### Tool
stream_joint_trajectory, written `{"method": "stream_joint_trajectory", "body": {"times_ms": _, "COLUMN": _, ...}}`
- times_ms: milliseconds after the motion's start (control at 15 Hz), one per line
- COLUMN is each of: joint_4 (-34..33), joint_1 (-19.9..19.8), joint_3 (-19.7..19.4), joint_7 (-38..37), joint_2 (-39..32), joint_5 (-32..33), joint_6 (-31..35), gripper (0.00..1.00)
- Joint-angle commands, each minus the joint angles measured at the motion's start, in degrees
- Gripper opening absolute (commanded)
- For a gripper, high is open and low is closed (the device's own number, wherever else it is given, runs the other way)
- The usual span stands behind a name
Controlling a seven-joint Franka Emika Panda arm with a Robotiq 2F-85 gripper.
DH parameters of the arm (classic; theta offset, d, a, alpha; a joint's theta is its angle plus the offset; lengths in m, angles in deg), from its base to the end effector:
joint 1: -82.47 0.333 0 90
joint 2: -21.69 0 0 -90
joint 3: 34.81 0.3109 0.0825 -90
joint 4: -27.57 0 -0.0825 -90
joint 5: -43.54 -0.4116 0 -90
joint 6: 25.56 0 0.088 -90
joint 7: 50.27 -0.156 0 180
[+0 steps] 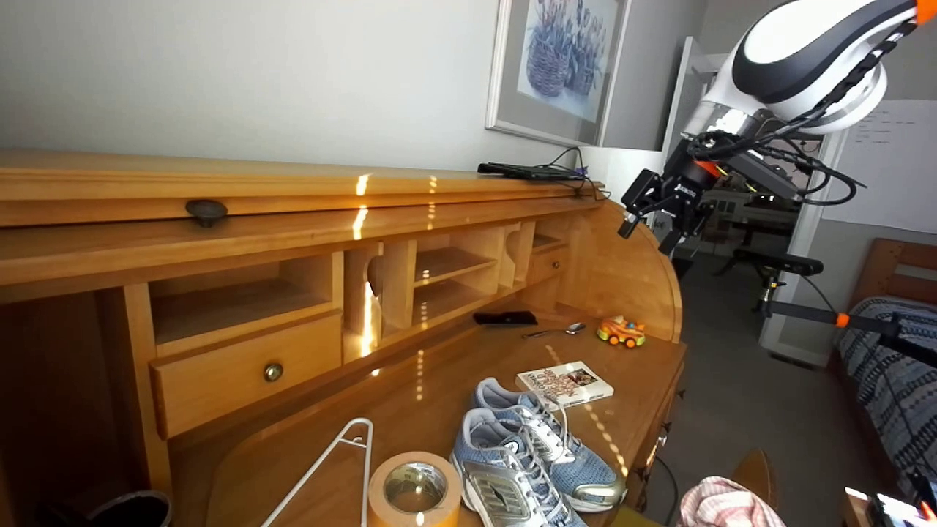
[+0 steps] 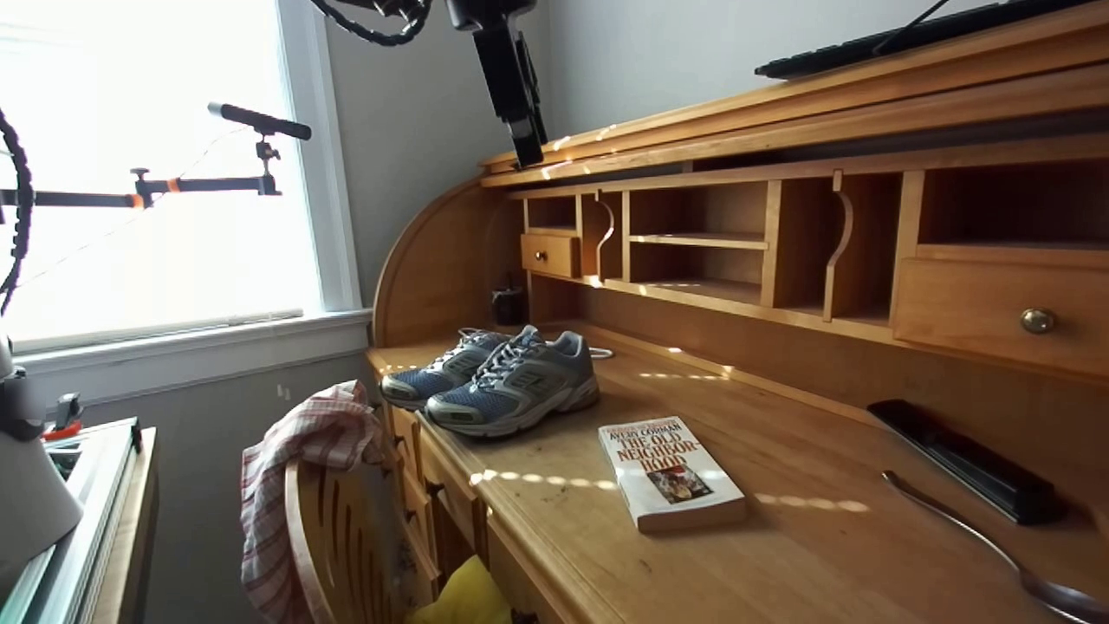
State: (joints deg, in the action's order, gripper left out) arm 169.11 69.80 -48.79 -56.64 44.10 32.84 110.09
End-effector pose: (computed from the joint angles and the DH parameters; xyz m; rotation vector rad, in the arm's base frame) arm 0.4405 -0.2082 0.3952 -2.7459 0.9827 -0.4540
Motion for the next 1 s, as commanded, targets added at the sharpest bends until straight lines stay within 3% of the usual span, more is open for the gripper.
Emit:
{"method": "stream_joint_trajectory", "body": {"times_ms": 0, "joint_4": -2.8, "joint_1": 2.5, "joint_3": -5.1, "joint_7": 10.8, "joint_2": -5.8, "joint_5": -6.7, "joint_6": -3.8, "gripper": 1.00}}
{"method": "stream_joint_trajectory", "body": {"times_ms": 333, "joint_4": -5.1, "joint_1": 1.1, "joint_3": -5.6, "joint_7": 19.3, "joint_2": -12.7, "joint_5": -3.9, "joint_6": -7.5, "gripper": 1.00}}
{"method": "stream_joint_trajectory", "body": {"times_ms": 933, "joint_4": -7.8, "joint_1": -1.0, "joint_3": -3.8, "joint_7": 20.2, "joint_2": -25.2, "joint_5": 6.3, "joint_6": -0.4, "gripper": 1.00}}
